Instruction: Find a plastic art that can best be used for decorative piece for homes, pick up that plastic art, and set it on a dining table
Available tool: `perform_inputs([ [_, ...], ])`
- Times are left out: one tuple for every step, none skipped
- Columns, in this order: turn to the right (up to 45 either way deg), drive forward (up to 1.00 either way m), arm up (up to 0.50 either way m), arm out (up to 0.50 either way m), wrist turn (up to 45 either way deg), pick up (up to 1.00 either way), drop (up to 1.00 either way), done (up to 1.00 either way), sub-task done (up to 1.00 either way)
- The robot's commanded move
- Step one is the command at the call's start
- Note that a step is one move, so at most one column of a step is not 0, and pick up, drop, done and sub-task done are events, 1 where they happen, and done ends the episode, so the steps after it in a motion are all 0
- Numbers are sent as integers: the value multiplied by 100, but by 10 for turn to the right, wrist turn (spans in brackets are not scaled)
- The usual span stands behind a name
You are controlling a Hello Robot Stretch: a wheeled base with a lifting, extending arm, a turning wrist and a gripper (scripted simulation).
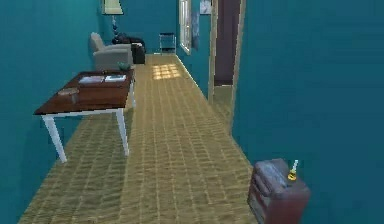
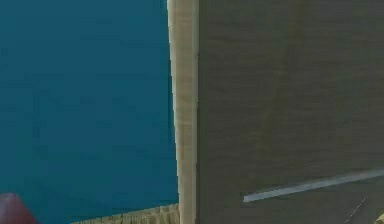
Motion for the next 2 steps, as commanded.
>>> perform_inputs([
  [0, 100, 0, 0, 0, 0, 0, 0, 0],
  [120, 0, 0, 0, 0, 0, 0, 0, 0],
])
